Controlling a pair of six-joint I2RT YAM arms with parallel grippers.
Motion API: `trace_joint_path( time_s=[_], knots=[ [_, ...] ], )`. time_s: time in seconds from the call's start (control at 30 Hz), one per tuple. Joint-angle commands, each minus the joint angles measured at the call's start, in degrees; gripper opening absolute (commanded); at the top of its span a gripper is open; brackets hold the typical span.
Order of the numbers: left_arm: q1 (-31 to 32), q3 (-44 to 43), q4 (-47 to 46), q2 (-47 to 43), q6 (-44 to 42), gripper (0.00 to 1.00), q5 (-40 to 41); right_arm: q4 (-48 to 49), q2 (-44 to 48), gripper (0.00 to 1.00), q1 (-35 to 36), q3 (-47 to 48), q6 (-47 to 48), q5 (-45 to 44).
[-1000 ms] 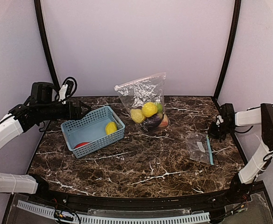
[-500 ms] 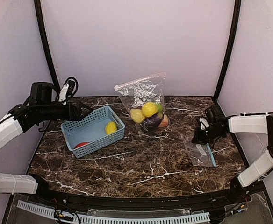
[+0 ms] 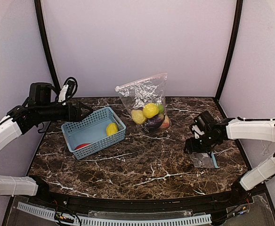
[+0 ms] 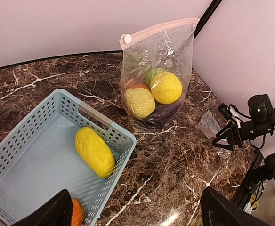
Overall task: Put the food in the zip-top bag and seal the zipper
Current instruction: Pick up the zipper food storage bag from the center of the board.
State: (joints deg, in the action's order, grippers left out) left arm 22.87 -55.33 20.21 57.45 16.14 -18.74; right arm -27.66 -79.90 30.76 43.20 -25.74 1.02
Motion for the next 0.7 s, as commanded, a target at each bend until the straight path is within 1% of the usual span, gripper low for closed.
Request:
trace_joint_path(
  time_s=[0.0, 0.1, 0.13, 0.2, 0.3, 0.37, 0.4, 0.53, 0.67],
  knots=[
    [0.0, 0.8, 0.2, -1.7, 0.5, 0.95, -0.9, -3.1, -4.3, 0.69, 3.3, 2.0, -0.6, -7.4],
    [0.0, 0.6, 0.8, -1.8, 0.5, 0.95, -0.7, -4.8, -6.7, 0.64, 4.6, 3.4, -1.7, -12.5],
    [0.0, 0.6, 0.9, -1.8, 0.5, 0.95, -0.7, -5.1, -7.4, 0.59, 5.0, 3.8, -2.1, -14.0],
    [0.0, 0.5, 1.0, -1.8, 0.5, 0.95, -1.0, -5.2, -8.0, 0.46, 5.7, 4.4, -2.4, -15.9],
    [0.0, 0.1, 1.2, -1.6, 0.5, 0.95, -1.1, -4.3, -7.5, 0.20, 6.3, 4.9, -1.9, -16.7],
    [0.0, -0.1, 1.2, -1.5, 0.7, 0.95, -1.4, -2.7, -6.4, 0.06, 6.3, 4.7, -0.6, -15.4],
    [0.0, -0.1, 1.1, -1.5, 1.0, 0.95, -1.7, -1.6, -5.6, 0.01, 6.3, 4.4, 0.4, -14.2],
    [0.0, 0.3, -0.1, -1.2, 3.4, 0.95, -3.4, 2.6, -0.7, 0.00, 6.4, 3.5, 4.5, -8.5],
    [0.0, 2.1, -3.4, -1.0, 8.9, 0.94, -6.7, 7.3, 6.5, 0.00, 6.9, 2.3, 8.9, -0.2]
  ],
)
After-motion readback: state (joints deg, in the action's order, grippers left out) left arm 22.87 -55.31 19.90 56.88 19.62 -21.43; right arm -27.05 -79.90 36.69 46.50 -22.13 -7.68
